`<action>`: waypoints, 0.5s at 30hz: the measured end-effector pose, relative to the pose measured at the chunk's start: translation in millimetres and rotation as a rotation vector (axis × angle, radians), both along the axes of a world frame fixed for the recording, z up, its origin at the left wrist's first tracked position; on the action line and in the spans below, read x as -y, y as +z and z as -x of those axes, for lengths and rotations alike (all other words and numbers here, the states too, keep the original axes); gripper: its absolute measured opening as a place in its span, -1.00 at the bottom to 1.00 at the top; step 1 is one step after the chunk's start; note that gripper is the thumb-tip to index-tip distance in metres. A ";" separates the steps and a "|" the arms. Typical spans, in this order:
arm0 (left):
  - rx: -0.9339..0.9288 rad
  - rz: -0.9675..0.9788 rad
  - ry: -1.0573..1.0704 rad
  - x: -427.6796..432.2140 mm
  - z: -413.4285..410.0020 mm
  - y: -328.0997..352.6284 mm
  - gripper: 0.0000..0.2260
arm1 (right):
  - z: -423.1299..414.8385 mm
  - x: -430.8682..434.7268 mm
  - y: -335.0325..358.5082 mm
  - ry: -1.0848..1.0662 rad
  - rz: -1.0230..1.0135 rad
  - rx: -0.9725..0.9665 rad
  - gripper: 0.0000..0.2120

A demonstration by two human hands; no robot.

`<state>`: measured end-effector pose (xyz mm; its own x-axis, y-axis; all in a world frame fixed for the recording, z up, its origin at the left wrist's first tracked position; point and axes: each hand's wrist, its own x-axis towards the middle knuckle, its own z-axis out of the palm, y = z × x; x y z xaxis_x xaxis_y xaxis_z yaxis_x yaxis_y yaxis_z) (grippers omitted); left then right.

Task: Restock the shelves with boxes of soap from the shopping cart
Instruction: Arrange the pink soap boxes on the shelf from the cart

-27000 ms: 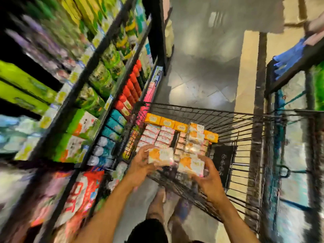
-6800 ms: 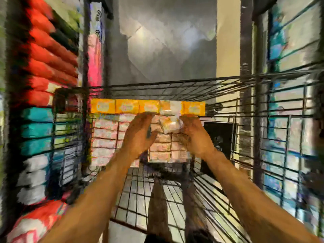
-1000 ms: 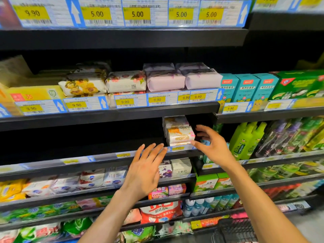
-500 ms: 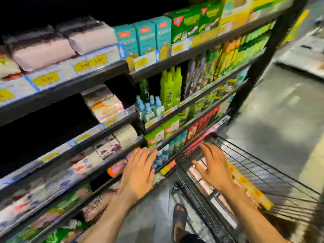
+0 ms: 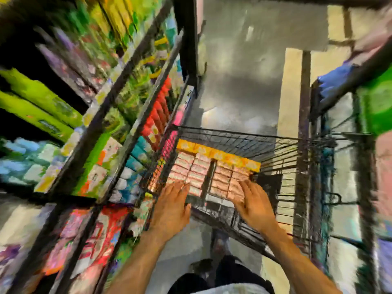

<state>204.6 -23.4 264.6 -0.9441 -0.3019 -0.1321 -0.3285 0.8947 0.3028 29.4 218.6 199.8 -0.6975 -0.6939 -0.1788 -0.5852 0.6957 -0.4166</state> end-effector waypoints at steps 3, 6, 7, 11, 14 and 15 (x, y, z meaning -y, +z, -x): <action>0.054 -0.037 -0.090 -10.8 34.3 -28.6 -0.42 | 11.4 -15.2 -27.1 -0.073 -0.028 0.074 -0.40; 0.140 -0.046 -0.150 -20.2 66.0 -55.2 -0.45 | 18.4 -22.1 -53.4 -0.093 -0.069 0.134 -0.38; 0.169 -0.059 -0.166 -22.8 76.5 -63.1 -0.46 | 20.5 -22.2 -58.5 -0.094 -0.090 0.157 -0.37; 0.256 -0.104 -0.223 -31.1 112.2 -100.9 -0.47 | 29.4 -19.5 -85.8 -0.126 -0.088 0.204 -0.37; 0.300 -0.132 -0.251 -33.7 129.5 -143.0 -0.49 | 35.6 -18.4 -119.5 -0.131 -0.081 0.226 -0.40; 0.310 -0.146 -0.262 -33.8 133.5 -160.1 -0.49 | 36.2 -19.2 -132.8 -0.142 -0.081 0.245 -0.39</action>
<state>71.2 10.3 104.5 -0.8955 -0.0142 -0.4448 -0.1909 0.9151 0.3552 -6.9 237.7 66.9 -0.7154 -0.5692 -0.4052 -0.3685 0.8002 -0.4732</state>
